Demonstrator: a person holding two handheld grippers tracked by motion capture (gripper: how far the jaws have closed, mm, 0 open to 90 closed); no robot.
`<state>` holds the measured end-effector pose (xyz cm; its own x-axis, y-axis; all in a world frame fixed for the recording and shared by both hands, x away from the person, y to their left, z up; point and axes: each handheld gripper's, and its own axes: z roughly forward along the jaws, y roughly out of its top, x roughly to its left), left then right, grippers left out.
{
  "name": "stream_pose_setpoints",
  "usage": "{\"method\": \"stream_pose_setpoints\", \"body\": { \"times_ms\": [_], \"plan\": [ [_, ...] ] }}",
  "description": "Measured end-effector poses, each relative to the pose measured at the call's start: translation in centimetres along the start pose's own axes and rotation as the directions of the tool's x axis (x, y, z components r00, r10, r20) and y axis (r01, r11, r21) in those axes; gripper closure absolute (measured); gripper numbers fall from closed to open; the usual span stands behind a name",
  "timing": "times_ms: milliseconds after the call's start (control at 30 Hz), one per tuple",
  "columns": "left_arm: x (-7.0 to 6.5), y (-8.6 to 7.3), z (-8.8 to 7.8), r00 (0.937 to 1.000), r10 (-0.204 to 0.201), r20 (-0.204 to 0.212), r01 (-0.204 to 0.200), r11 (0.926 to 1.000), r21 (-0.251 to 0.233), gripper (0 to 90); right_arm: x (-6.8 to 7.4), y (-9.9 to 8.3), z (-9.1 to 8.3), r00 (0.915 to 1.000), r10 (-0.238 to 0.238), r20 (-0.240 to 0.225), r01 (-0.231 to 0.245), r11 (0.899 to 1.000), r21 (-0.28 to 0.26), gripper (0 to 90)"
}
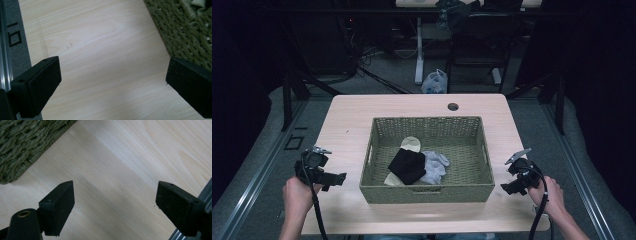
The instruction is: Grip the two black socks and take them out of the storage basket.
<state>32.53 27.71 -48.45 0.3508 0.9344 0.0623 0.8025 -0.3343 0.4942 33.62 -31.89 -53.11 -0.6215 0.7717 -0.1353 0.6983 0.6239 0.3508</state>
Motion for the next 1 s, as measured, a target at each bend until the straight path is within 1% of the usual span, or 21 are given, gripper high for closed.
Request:
{"method": "stream_pose_setpoints", "body": {
  "times_ms": [67, 233, 300, 333, 433, 467, 500, 533, 567, 600, 633, 667, 733, 767, 800, 833, 867, 900, 933, 967, 1000],
  "plan": [
    [-0.3, 0.3, -0.4, 0.9998, 0.008, 0.02, -0.008, 1.0, -0.006, 0.1, 0.0, 0.0, 0.0, 1.0, 0.006, 0.005, -0.006, 1.0, -0.006, 15.1],
    [-0.8, 1.1, -1.3, 0.9994, 0.02, 0.029, -0.02, 0.9996, -0.022, 0.1, 0.0, 0.0, 0.1, 1.0, -0.001, 0.002, 0.001, 1.0, 0.003, 15.1],
    [-1.1, 1.5, -1.6, 0.9986, 0.026, 0.046, -0.025, 0.9996, -0.012, 0.2, 0.0, 0.0, 0.2, 1.0, -0.001, 0.0, 0.001, 1.0, 0.003, 15.1],
    [-1.1, 1.5, -1.6, 0.9986, 0.026, 0.046, -0.025, 0.9996, -0.012, 0.1, 0.0, 0.0, 0.2, 1.0, 0.0, 0.001, 0.0, 1.0, 0.002, 15.1],
    [-1.9, 2.2, -2.1, 0.9966, 0.036, 0.074, -0.033, 0.999, -0.031, 0.1, -0.1, -0.1, 0.2, 1.0, 0.001, 0.004, -0.001, 1.0, 0.003, 15.1],
    [-1.9, 2.2, -2.1, 0.9966, 0.036, 0.074, -0.033, 0.999, -0.031, 0.1, 0.0, -0.1, 0.2, 1.0, 0.001, 0.004, -0.001, 1.0, 0.004, 15.1],
    [-2.3, 2.7, -2.5, 0.9951, 0.043, 0.09, -0.039, 0.9985, -0.037, 0.1, 0.0, -0.1, 0.2, 1.0, 0.002, -0.002, -0.002, 1.0, 0.002, 15.1],
    [-2.5, 3.0, -2.6, 0.9942, 0.036, 0.101, -0.033, 0.999, -0.03, 0.1, 0.0, 0.0, 0.2, 1.0, -0.006, 0.003, 0.006, 1.0, 0.012, 15.1],
    [-2.6, 3.2, -2.8, 0.9923, 0.031, 0.12, -0.028, 0.9993, -0.027, 0.1, 0.1, 0.0, 0.2, 1.0, -0.004, -0.005, 0.004, 1.0, 0.013, 15.0],
    [-2.6, 3.2, -2.8, 0.9923, 0.031, 0.12, -0.028, 0.9993, -0.027, 0.0, 0.1, 0.0, 0.2, 1.0, -0.004, -0.005, 0.004, 1.0, 0.013, 15.0],
    [-2.9, 3.5, -3.0, 0.9899, 0.03, 0.139, -0.025, 0.9991, -0.035, 0.0, 0.1, 0.0, 0.3, 1.0, -0.008, -0.002, 0.008, 1.0, 0.014, 15.1],
    [-3.4, 4.1, -3.3, 0.9875, 0.047, 0.15, -0.041, 0.9983, -0.041, 0.0, 0.1, 0.0, 0.3, 0.9999, -0.012, -0.001, 0.012, 1.0, 0.016, 15.1],
    [-3.6, 4.4, -3.4, 0.9867, 0.052, 0.154, -0.045, 0.9978, -0.05, 0.0, 0.2, 0.0, 0.2, 0.9998, -0.018, 0.001, 0.018, 1.0, 0.013, 15.1],
    [-4.0, 5.1, -3.6, 0.9831, 0.06, 0.173, -0.05, 0.9967, -0.063, 0.0, 0.2, 0.0, 0.2, 0.9998, -0.017, 0.001, 0.017, 1.0, 0.015, 15.1],
    [-4.0, 5.1, -3.6, 0.9831, 0.06, 0.173, -0.05, 0.9967, -0.063, 0.0, 0.2, 0.1, 0.2, 0.9998, -0.017, 0.0, 0.017, 1.0, 0.015, 15.1],
    [-4.2, 5.5, -3.6, 0.9808, 0.069, 0.182, -0.057, 0.9961, -0.067, 0.0, 0.2, 0.1, 0.1, 0.9998, -0.018, 0.001, 0.018, 1.0, 0.014, 15.1],
    [-4.8, 6.3, -3.7, 0.9771, 0.08, 0.197, -0.066, 0.9947, -0.08, 0.0, 0.2, 0.0, 0.2, 0.9999, -0.013, 0.003, 0.013, 1.0, 0.008, 15.1],
    [-5.0, 6.6, -3.7, 0.975, 0.092, 0.202, -0.077, 0.9935, -0.084, 0.0, 0.2, 0.0, 0.2, 0.9999, -0.015, 0.001, 0.015, 1.0, 0.009, 15.1],
    [-5.0, 6.6, -3.7, 0.975, 0.092, 0.202, -0.077, 0.9935, -0.084, 0.0, 0.2, 0.0, 0.2, 0.9999, -0.016, 0.001, 0.016, 1.0, 0.01, 15.1],
    [-5.3, 7.0, -3.7, 0.9737, 0.099, 0.205, -0.083, 0.9927, -0.088, 0.0, 0.2, 0.0, 0.2, 0.9999, -0.016, 0.001, 0.016, 1.0, 0.01, 15.1],
    [-5.6, 7.4, -3.7, 0.9709, 0.113, 0.211, -0.095, 0.9913, -0.091, 0.0, 0.1, 0.0, 0.2, 0.9998, -0.02, -0.001, 0.02, 1.0, 0.015, 15.1]
  ]
}}
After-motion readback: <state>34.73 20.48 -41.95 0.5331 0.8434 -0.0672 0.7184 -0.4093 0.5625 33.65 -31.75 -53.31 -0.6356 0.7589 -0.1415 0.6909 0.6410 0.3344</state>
